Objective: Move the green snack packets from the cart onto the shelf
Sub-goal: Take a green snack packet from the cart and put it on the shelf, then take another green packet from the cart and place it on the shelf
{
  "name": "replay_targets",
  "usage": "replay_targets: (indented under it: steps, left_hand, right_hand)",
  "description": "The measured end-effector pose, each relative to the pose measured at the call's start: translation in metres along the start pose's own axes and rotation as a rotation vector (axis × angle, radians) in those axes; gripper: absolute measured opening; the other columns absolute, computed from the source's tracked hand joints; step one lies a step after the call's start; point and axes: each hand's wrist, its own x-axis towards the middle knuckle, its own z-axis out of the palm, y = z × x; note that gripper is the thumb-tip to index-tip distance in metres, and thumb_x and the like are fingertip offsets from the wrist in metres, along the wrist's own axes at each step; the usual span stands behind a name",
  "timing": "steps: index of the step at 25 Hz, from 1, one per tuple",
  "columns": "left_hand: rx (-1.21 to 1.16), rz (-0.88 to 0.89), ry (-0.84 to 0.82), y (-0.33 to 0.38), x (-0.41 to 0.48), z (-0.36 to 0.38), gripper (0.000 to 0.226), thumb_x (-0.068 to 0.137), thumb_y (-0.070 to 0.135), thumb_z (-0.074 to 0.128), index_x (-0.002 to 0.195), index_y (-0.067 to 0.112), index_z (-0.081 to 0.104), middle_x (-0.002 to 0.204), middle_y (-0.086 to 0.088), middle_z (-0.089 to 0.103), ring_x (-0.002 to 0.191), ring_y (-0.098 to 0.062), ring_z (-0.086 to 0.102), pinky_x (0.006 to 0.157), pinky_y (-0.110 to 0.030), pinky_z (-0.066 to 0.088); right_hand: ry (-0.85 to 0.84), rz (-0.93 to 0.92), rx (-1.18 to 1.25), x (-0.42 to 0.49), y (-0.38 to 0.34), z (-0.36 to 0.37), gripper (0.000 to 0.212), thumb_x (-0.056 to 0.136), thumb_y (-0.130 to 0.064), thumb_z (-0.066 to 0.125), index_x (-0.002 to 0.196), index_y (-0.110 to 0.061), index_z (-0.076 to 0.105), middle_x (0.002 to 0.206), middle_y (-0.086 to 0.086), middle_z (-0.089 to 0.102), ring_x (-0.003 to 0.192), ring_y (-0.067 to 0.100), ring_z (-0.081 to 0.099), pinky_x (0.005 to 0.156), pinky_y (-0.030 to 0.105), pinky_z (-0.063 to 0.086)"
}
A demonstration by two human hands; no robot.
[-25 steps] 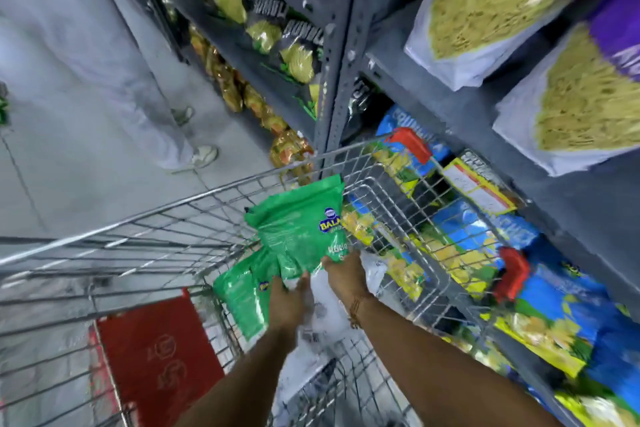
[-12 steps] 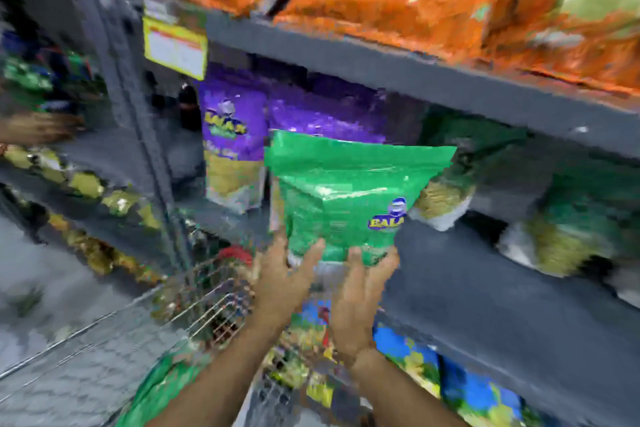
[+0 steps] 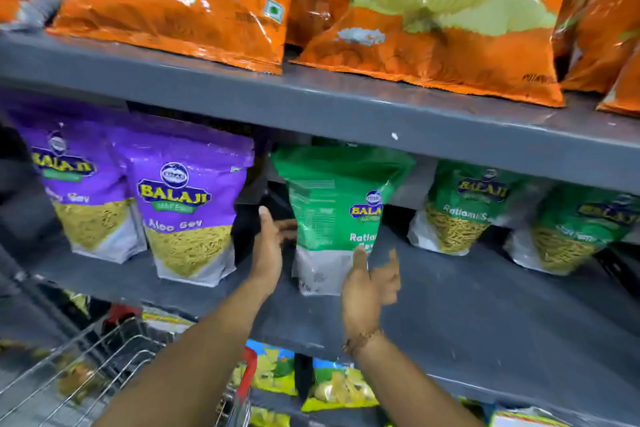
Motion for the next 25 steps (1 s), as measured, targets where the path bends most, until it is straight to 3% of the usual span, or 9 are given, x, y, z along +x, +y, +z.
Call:
replay_targets:
  steps: [3,5,8,10,12,14,18,22,25]
  left_hand:
    - [-0.02,-0.114,-0.194,0.005,0.009,0.014,0.083,0.07,0.08,0.033,0.114,0.016,0.062,0.116,-0.007,0.068,0.109,-0.019,0.061,0.108,-0.045,0.039]
    - [0.012,-0.061,-0.158,0.003,0.01,0.018,0.068,0.083,0.067,0.03,0.102,0.014,0.067,0.103,-0.008,0.073,0.094,-0.018,0.066,0.098,-0.04,0.047]
    - [0.121,0.084,0.062,-0.007,-0.002,0.003,0.064,0.084,0.064,0.031,0.063,0.01,0.058,0.05,-0.004,0.059,0.051,-0.013,0.052,0.061,-0.031,0.042]
    - [0.231,0.174,0.09,-0.011,-0.009,-0.002,0.052,0.078,0.066,0.037,0.066,0.016,0.048,0.062,-0.004,0.05,0.062,-0.015,0.045,0.064,-0.031,0.036]
    - [0.259,0.155,-0.104,-0.007,-0.011,0.007,0.035,0.082,0.059,0.043,0.086,0.025,0.053,0.096,0.0,0.059,0.091,-0.012,0.052,0.083,-0.029,0.038]
    - [0.291,0.087,-0.216,0.0,-0.021,0.016,0.049,0.074,0.065,0.049,0.104,0.028,0.055,0.116,0.001,0.062,0.107,-0.014,0.056,0.094,-0.032,0.041]
    - [0.462,0.141,0.0,-0.008,-0.046,0.016,0.066,0.056,0.075,0.056,0.095,0.022,0.051,0.104,-0.001,0.063,0.097,-0.017,0.058,0.088,-0.039,0.049]
    - [0.496,0.144,0.065,-0.003,-0.061,0.009,0.05,0.065,0.065,0.06,0.085,0.021,0.046,0.087,0.002,0.058,0.089,-0.021,0.058,0.083,-0.039,0.048]
    - [0.468,0.228,0.251,-0.026,-0.09,-0.059,0.036,0.077,0.058,0.051,0.064,0.026,0.04,0.06,0.007,0.047,0.067,-0.02,0.049,0.072,-0.033,0.043]
  right_hand:
    - [-0.043,0.248,0.303,0.004,-0.012,0.019,0.045,0.089,-0.039,0.049,0.127,-0.016,0.039,0.106,0.005,0.052,0.104,0.024,0.052,0.09,0.037,0.042]
    - [-0.169,0.259,0.494,0.016,-0.015,0.022,0.038,0.089,-0.05,0.043,0.114,-0.021,0.043,0.106,-0.001,0.055,0.096,0.014,0.053,0.083,0.033,0.047]
    - [-0.114,0.217,0.557,0.037,-0.006,0.002,0.053,0.093,-0.047,0.033,0.135,-0.015,0.035,0.131,-0.001,0.042,0.12,0.016,0.04,0.107,0.035,0.032]
    - [0.052,0.16,0.478,0.029,0.003,-0.01,0.043,0.097,-0.037,0.031,0.123,-0.008,0.045,0.112,0.004,0.045,0.107,0.016,0.042,0.095,0.034,0.038]
    - [-0.067,0.129,0.499,0.012,0.009,-0.008,0.041,0.097,-0.037,0.029,0.115,-0.008,0.051,0.118,0.006,0.052,0.113,0.018,0.047,0.098,0.031,0.04]
    - [-0.228,0.146,0.557,0.008,0.011,-0.004,0.048,0.096,-0.04,0.028,0.128,-0.009,0.048,0.133,0.003,0.051,0.122,0.015,0.047,0.11,0.032,0.033]
    - [-0.38,0.071,0.57,0.027,0.007,0.0,0.037,0.095,-0.037,0.029,0.111,-0.023,0.059,0.12,0.001,0.06,0.114,0.019,0.054,0.11,0.043,0.037]
    - [-0.005,0.184,0.327,0.011,0.015,0.007,0.056,0.084,-0.045,0.038,0.127,-0.011,0.048,0.126,0.013,0.056,0.12,0.03,0.05,0.108,0.047,0.038]
    - [0.116,0.203,0.021,-0.07,0.037,0.03,0.046,0.087,-0.037,0.044,0.099,0.005,0.059,0.105,0.031,0.061,0.094,0.036,0.057,0.078,0.039,0.041]
